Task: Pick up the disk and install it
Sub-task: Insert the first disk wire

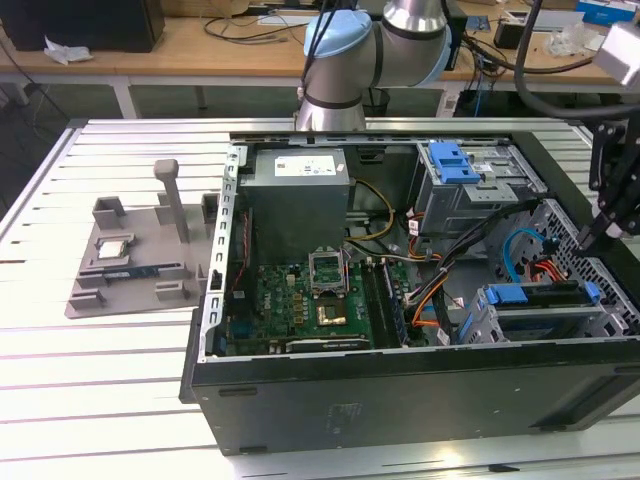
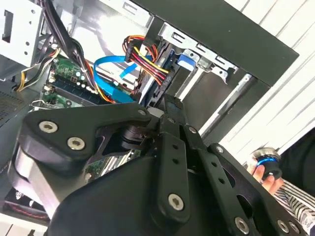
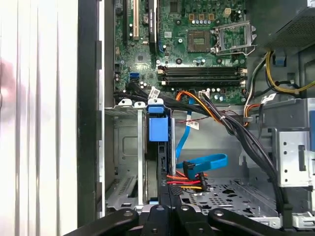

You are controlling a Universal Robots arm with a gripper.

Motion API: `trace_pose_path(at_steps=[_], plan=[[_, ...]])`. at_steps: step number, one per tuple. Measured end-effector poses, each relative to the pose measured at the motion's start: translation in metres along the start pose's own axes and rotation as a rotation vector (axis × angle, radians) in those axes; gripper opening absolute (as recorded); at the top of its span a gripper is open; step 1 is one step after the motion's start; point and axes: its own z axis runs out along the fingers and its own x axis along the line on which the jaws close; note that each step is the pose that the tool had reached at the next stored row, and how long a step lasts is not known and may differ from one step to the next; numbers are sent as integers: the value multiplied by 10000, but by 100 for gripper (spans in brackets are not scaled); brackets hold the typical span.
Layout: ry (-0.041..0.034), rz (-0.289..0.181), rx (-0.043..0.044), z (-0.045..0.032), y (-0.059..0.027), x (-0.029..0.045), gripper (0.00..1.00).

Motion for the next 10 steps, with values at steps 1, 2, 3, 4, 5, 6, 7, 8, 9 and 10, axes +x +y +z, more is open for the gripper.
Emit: trace_pose_path(at_steps=[1,2,3,4,5,6,7,8,9,10], plan=[[-12,-1,-1,-13,1,1,11],[-20,-1,0,-17,1,1,11],[-19,-2,0,-18,1,0,11],[-20,-2,0,-18,1,0,11],[-20,-1,0,-18,1,0,11],[-19,-2,0,-18,1,0,11],[-19,-1,0,-18,1,1,11],[-19,-1,0,-19,1,0,11],[-19,-1,0,-18,1,1,11],[-19,-1,0,-18,1,0,11]])
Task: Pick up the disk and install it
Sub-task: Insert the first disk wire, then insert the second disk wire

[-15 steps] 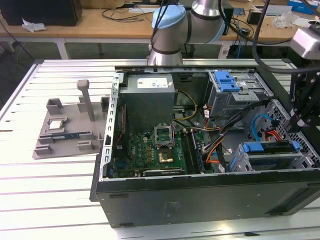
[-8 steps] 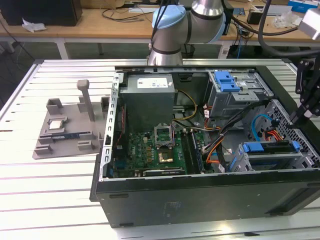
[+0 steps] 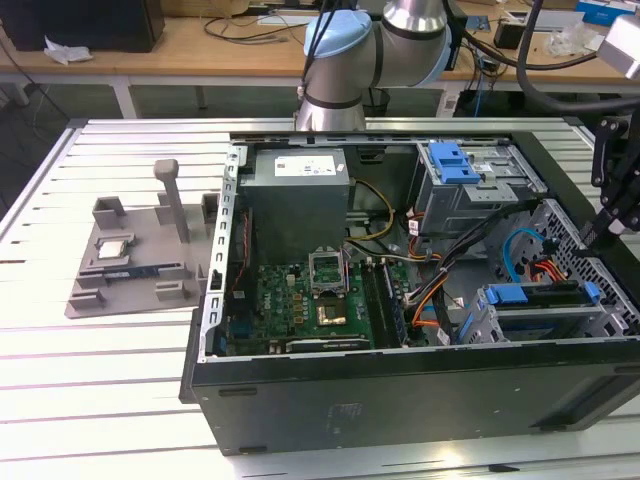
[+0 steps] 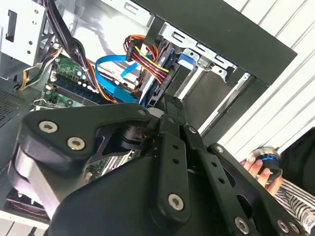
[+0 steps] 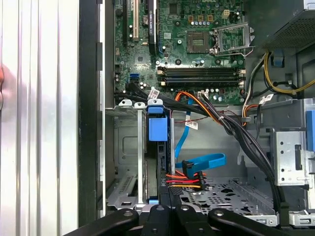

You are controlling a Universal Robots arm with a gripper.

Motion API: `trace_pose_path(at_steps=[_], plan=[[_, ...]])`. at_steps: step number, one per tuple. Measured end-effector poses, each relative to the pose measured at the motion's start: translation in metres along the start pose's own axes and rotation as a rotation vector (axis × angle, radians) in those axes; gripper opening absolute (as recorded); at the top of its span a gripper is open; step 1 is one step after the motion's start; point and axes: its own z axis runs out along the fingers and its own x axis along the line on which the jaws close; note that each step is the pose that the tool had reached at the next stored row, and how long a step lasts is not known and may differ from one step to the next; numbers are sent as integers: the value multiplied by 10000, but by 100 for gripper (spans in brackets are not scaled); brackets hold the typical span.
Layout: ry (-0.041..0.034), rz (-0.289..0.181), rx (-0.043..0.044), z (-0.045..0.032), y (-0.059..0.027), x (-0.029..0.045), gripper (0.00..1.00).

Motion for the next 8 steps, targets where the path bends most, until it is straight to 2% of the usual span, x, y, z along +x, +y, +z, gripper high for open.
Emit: trace_pose_path(at_steps=[5,6,8], plan=[[-1,0,0,0,0,0,11],[-1,0,0,0,0,0,30],[2,0,0,3,17,-8,30]])
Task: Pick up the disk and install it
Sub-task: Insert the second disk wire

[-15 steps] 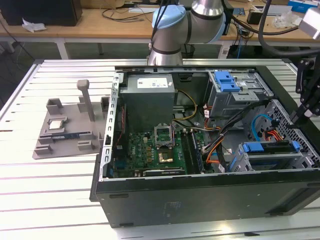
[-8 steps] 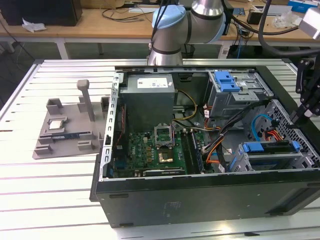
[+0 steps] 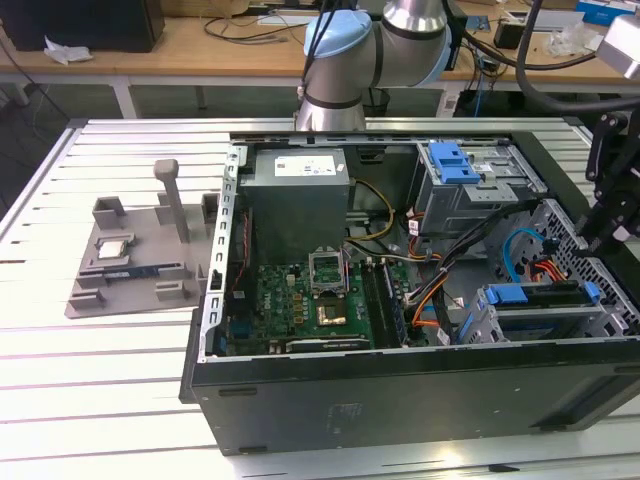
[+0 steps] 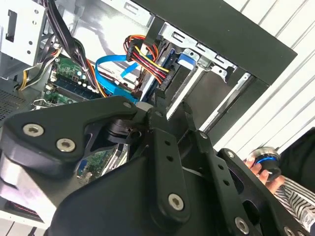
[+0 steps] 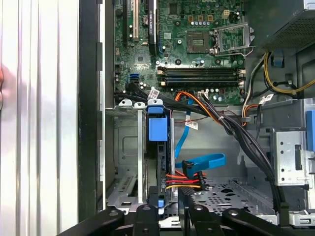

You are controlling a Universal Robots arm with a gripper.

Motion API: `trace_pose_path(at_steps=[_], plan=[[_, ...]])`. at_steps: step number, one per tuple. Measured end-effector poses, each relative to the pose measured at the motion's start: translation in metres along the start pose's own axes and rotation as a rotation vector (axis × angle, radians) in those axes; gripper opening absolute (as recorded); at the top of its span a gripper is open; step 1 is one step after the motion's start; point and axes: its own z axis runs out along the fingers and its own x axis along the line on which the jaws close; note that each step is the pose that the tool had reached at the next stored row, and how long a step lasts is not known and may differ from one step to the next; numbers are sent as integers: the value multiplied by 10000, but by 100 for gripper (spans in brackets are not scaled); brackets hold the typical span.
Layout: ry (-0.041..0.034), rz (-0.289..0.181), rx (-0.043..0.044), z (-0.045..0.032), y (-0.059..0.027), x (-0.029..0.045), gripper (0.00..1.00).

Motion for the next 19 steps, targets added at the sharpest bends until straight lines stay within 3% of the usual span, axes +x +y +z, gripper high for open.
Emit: trace_pose_path(at_steps=[8,13,19], plan=[[5,-164,17,108,123,-120,30],[31,-640,28,194,153,-173,30],[42,-777,38,170,157,-207,30]])
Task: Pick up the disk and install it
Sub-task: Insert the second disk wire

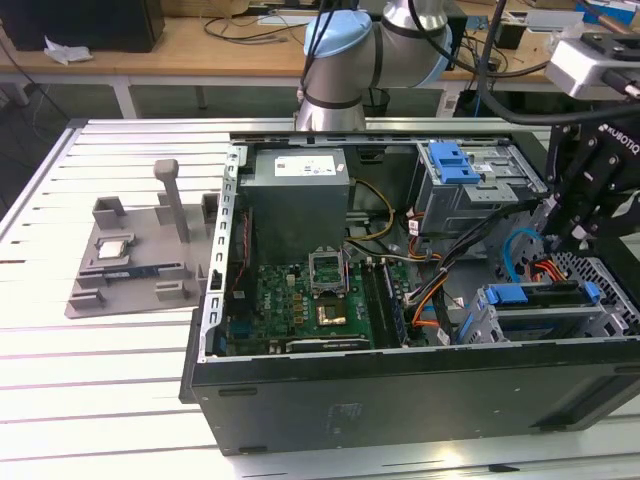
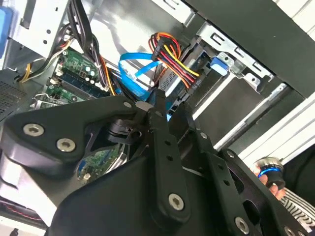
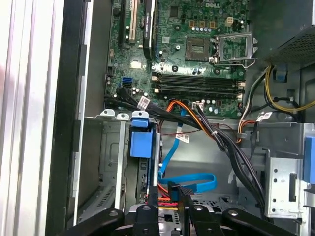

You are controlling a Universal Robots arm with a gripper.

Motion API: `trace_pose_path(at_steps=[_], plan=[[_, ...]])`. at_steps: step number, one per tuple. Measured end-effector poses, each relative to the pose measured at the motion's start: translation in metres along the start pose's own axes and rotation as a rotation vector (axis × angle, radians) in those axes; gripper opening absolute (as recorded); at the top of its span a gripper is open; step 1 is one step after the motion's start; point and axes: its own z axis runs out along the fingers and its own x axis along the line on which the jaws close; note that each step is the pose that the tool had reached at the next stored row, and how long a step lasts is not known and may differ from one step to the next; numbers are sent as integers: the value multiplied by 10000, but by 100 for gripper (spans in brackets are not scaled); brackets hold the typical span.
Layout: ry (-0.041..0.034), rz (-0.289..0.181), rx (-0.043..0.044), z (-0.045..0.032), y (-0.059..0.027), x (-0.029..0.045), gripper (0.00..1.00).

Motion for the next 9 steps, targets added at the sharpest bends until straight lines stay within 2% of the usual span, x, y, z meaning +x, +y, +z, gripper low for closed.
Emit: trace_pose_path(at_steps=[4,9], plan=[[-7,-3,10,-7,3,0,30],[0,-66,-8,103,-3,-1,30]])
